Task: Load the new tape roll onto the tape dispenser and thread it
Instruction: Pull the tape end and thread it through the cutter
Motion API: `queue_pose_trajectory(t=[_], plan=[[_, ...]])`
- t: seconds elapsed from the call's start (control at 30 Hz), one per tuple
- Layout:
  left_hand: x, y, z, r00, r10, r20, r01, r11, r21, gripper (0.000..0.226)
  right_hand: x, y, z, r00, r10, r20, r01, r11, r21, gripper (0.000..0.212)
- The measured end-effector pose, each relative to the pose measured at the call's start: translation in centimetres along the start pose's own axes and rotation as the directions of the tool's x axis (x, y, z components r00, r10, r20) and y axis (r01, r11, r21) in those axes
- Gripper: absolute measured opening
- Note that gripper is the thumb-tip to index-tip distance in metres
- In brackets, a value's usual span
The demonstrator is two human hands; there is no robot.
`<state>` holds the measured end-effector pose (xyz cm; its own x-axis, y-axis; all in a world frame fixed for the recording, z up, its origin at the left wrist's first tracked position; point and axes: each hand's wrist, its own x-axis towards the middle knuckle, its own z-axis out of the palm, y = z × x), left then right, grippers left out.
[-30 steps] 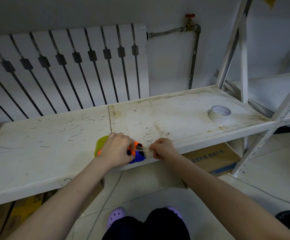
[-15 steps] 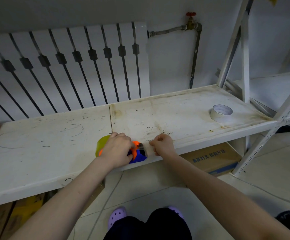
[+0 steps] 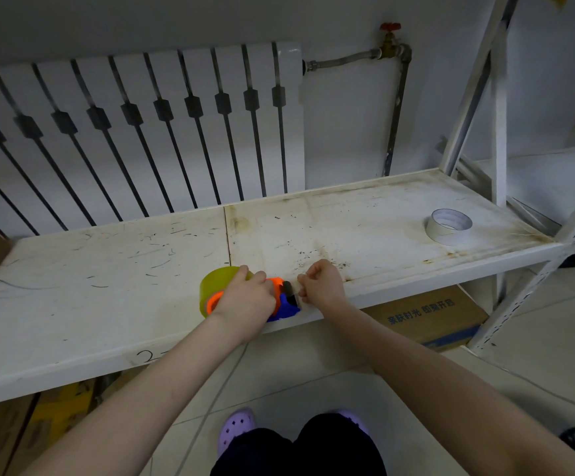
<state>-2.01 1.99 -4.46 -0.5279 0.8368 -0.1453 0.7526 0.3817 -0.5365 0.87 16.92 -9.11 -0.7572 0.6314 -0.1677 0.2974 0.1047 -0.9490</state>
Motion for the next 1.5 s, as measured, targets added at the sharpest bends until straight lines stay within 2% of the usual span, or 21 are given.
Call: queue_pose_trajectory(t=[0.23, 0.37, 0.47, 0.6, 0.87, 0.93, 1.03, 1.1, 1.2, 1.3, 1.37, 1.43, 1.5], plan=[[0.1, 0.1, -0.1, 0.987, -0.125, -0.101, 0.097, 0.964, -0.247, 0.047, -0.7, 1.0, -1.1, 0.998, -0.058, -0.002, 0.058, 0.998, -0.008, 0.018], [1.2, 0.1, -1.3, 0.986, -0.168, -0.003, 0.159, 0.94, -0.301, 0.07, -1.1, 1.0, -1.3, 0.997, -0.073, 0.001, 0.073, 0.997, 0.013, 0.015], [2.4, 0.3, -1.8, 0.981, -0.175, 0.083, 0.192, 0.933, -0.304, 0.063, -1.5, 1.1, -1.7, 0.997, -0.077, 0.013, 0.076, 0.997, 0.034, 0.017], [3.1, 0.5, -2.3, 0.976, -0.192, 0.101, 0.213, 0.933, -0.289, 0.054, -2.0, 1.0, -2.4, 0.994, -0.112, 0.004, 0.112, 0.993, 0.035, 0.019], [3.1, 0.6, -2.5, 0.973, -0.217, 0.082, 0.232, 0.924, -0.303, 0.062, -3.0, -0.4, -3.4, 0.966, -0.259, 0.0, 0.257, 0.96, -0.113, 0.016], [3.0, 0.6, -2.7, 0.971, -0.231, 0.061, 0.238, 0.915, -0.326, 0.063, -3.2, -1.4, -3.6, 0.931, -0.365, -0.002, 0.36, 0.917, -0.173, 0.017], [3.2, 0.5, -2.9, 0.964, -0.262, 0.04, 0.258, 0.897, -0.359, 0.06, -3.9, -2.8, -3.4, 0.822, -0.561, 0.102, 0.56, 0.762, -0.326, 0.011], [3.6, 0.2, -2.6, 0.96, -0.279, 0.03, 0.272, 0.896, -0.351, 0.05, -3.9, -2.8, -3.1, 0.791, -0.599, 0.127, 0.599, 0.714, -0.362, 0.01], [4.2, -0.4, -2.1, 0.955, -0.295, 0.031, 0.29, 0.907, -0.304, 0.038, -2.9, -1.7, -2.6, 0.868, -0.495, 0.031, 0.484, 0.831, -0.274, 0.012], [4.5, -0.1, -2.0, 0.964, -0.252, 0.082, 0.265, 0.931, -0.251, 0.033, -2.0, -0.3, -2.2, 0.974, -0.222, -0.038, 0.219, 0.972, -0.085, 0.016], [4.5, 0.4, -1.8, 0.97, -0.239, 0.052, 0.244, 0.948, -0.204, 0.039, -1.8, 0.6, -1.7, 0.996, -0.083, -0.015, 0.083, 0.996, -0.033, 0.022], [4.3, 0.7, -1.6, 0.971, -0.239, -0.029, 0.232, 0.96, -0.158, 0.057, -1.6, 1.0, -1.4, 0.999, -0.028, -0.018, 0.027, 0.999, -0.019, 0.024], [3.5, 0.9, -1.3, 0.969, -0.225, -0.101, 0.211, 0.968, -0.135, 0.052, -1.5, 1.1, -1.2, 0.999, -0.017, -0.035, 0.017, 1.0, 0.004, 0.024]])
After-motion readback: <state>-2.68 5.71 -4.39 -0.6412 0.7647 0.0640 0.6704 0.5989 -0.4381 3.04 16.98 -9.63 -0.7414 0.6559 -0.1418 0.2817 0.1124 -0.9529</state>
